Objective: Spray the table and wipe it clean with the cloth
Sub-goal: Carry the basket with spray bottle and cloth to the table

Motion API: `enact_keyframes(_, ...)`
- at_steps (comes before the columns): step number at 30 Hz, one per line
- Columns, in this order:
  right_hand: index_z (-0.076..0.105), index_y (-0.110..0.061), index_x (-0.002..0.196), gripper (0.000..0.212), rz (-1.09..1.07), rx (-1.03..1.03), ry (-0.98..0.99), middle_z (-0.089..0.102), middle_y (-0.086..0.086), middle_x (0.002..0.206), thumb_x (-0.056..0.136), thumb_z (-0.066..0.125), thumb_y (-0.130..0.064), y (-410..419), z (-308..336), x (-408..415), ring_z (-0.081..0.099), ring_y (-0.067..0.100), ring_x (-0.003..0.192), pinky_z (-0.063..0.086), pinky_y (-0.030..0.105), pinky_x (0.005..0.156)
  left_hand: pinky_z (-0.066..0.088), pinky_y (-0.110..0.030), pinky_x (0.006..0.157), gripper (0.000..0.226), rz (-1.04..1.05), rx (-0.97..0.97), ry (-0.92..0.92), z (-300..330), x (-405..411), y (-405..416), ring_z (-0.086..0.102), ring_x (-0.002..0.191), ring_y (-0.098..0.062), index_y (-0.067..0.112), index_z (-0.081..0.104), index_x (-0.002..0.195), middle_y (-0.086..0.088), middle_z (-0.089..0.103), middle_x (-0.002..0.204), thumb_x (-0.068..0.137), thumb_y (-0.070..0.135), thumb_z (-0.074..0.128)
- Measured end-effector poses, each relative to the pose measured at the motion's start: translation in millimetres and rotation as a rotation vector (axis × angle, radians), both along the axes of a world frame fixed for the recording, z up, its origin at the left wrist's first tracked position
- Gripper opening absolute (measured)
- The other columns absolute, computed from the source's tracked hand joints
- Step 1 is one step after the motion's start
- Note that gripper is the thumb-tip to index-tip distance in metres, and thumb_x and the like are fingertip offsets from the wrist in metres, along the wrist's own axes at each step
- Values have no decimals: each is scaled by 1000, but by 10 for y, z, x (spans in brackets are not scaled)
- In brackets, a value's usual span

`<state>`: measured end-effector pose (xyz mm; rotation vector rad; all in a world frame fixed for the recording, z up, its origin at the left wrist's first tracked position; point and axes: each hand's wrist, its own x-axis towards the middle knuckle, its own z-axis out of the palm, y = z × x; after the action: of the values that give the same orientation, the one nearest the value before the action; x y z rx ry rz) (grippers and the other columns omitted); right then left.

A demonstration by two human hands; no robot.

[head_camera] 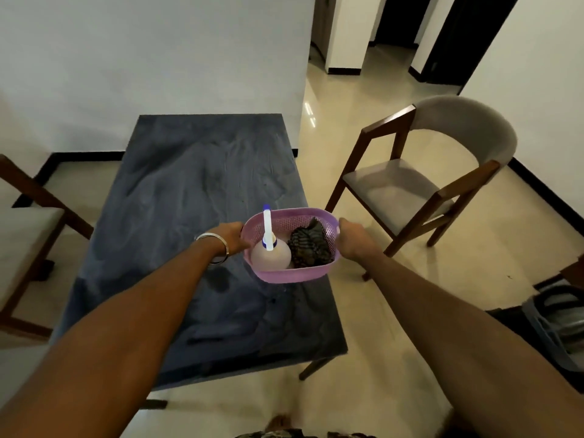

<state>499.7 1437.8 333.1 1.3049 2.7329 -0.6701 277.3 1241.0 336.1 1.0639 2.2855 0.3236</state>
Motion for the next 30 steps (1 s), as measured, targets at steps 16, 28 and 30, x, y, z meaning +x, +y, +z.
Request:
enact_keyframes(16, 57, -3, 116, 24, 506, -29, 15, 67, 20, 113, 97, 55, -16, 1849, -128, -1069, 65, 37, 99, 54, 42, 77, 47, -34, 82, 36, 422, -54, 28, -160, -84, 1049, 59, 94, -24, 13, 60, 120, -10, 66, 114, 92, 35, 57)
enact_keyframes(28, 59, -5, 116, 24, 799, -29, -30, 67, 17, 115, 99, 50, -20, 2282, -168, -2402, 65, 36, 101, 56, 49, 87, 49, -37, 87, 34, 779, -35, 0, -235, -500, 1218, 58, 93, -21, 16, 58, 123, -7, 64, 116, 91, 29, 60)
enact_keyframes(30, 59, -6, 116, 25, 841, -34, -25, 68, 16, 115, 99, 51, -22, 2287, -175, -2697, 66, 35, 100, 57, 50, 87, 48, -38, 90, 35, 820, -23, 2, -241, -655, 1203, 56, 94, -20, 17, 58, 124, -6, 64, 117, 91, 29, 60)
